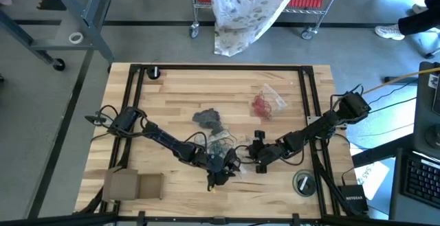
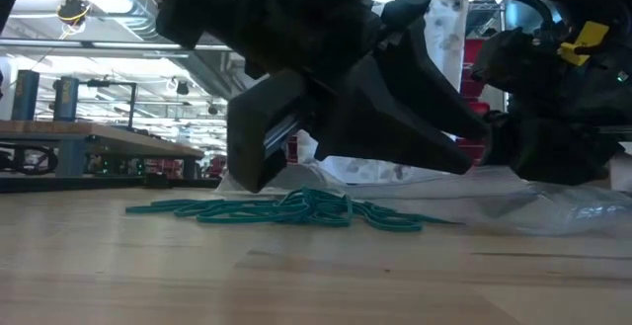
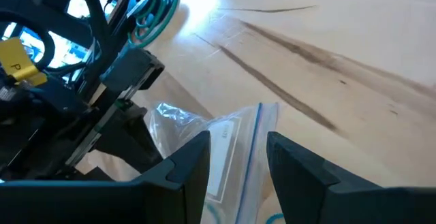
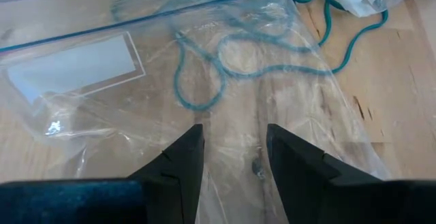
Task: Sort rubber bands
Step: Open the transparent zip lock bag
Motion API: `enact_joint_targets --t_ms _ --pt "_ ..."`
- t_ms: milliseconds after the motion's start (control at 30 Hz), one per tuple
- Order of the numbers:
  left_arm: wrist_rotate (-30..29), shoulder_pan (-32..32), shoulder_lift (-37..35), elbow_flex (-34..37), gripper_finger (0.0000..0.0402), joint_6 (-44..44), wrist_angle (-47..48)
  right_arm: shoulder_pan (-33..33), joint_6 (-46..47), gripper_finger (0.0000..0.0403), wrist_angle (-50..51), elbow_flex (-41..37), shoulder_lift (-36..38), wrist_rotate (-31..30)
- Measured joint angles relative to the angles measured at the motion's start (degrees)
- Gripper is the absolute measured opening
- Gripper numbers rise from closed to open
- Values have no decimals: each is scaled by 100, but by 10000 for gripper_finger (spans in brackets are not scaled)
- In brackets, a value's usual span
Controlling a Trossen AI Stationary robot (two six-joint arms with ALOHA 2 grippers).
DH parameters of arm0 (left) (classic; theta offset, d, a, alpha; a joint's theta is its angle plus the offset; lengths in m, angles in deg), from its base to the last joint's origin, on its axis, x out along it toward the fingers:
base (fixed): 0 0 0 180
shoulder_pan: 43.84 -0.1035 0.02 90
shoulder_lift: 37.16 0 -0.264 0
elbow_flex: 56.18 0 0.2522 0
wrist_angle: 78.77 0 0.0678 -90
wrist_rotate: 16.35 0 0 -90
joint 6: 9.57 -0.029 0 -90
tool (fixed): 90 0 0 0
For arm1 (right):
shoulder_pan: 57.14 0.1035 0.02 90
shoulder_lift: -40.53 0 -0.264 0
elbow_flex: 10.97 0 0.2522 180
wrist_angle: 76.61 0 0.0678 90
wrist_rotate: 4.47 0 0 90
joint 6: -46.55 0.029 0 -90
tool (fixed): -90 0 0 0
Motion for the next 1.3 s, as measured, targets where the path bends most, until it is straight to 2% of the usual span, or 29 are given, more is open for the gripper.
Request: enact_joint_targets --t_ms 867,1200,1300 --pt "115 -33 129 2 139 -700 -87 0 0 154 -2 0 -2 -1" --pt "127 -164 151 2 139 -253 -251 0 0 154 -7 0 -2 -2" --pt "220 -175 151 2 139 -348 -304 0 -1 154 -23 0 -2 -2"
